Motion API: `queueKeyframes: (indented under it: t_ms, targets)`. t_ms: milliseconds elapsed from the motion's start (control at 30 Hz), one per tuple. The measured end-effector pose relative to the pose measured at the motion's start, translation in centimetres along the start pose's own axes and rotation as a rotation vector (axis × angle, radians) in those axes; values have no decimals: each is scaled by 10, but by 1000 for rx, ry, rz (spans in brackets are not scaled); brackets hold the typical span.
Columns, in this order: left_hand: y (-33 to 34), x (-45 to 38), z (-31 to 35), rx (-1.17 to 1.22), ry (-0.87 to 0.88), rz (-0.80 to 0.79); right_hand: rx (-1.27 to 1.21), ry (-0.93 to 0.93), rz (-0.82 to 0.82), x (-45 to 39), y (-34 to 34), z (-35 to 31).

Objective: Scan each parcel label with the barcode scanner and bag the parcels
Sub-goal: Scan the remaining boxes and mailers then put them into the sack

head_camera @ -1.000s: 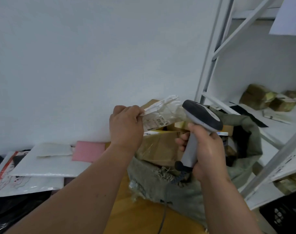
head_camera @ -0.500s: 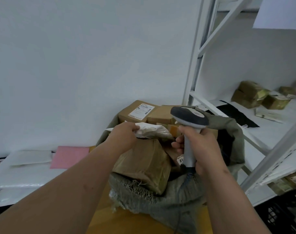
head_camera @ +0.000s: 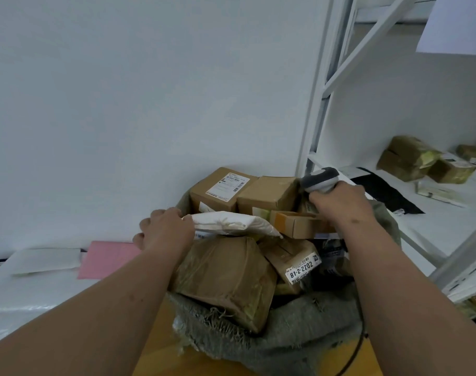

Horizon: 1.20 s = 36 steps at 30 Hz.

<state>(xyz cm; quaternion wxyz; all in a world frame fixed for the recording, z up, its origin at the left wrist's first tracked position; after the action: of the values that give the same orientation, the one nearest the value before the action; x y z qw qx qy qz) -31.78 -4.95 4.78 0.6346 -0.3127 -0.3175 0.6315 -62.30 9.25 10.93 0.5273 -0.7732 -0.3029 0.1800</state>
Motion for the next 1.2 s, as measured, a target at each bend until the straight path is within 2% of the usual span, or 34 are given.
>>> queueKeyframes:
  t_ms: [100, 167, 267, 367, 500, 600, 700, 800, 933, 1000, 1100, 1200]
  targets:
    - [11, -8, -20, 33, -144, -74, 30, 111, 26, -14, 3, 19]
    - [19, -10, -26, 150, -217, -112, 91, 145, -13, -22, 13, 31]
    - [27, -10, -29, 315, -300, -106, 75, 201, -66, -28, 25, 46]
    - [28, -5, -34, 355, -388, -71, 24, 234, -68, -20, 31, 56]
    - [28, 3, -42, 364, -446, -62, 44, 208, -54, -16, 34, 61]
    - [35, 5, -44, 541, -513, -109, 114, 257, -59, -18, 36, 66]
    - [40, 9, -37, 633, -496, -188, 101, 263, -56, -18, 39, 70]
    - [45, 11, -34, 616, -472, -244, 38, 249, -20, -18, 34, 71]
    - [39, 16, -25, 551, -428, -214, 6, 200, -31, -12, 31, 64]
    - [34, 16, -26, 425, -394, -137, -108, 197, -35, -8, 35, 65]
    - [17, 18, -21, 104, -260, 18, -200, 185, -4, -1, 34, 63]
    - [4, 24, -8, 0, -122, 103, -226, 165, 8, 3, 24, 56]
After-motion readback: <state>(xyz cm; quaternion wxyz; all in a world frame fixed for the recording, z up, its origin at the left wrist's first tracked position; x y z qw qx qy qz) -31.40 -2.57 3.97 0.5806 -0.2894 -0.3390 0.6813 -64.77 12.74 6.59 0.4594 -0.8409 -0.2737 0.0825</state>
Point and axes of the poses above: each hand's wrist, its own x-axis away from the middle knuckle, its own y-axis out of the palm, z = x × y, the point moved 6 cm from there along -x, towards the middle knuckle, and after that the axes turned 11 degrees about x, right-handed, at the moved point
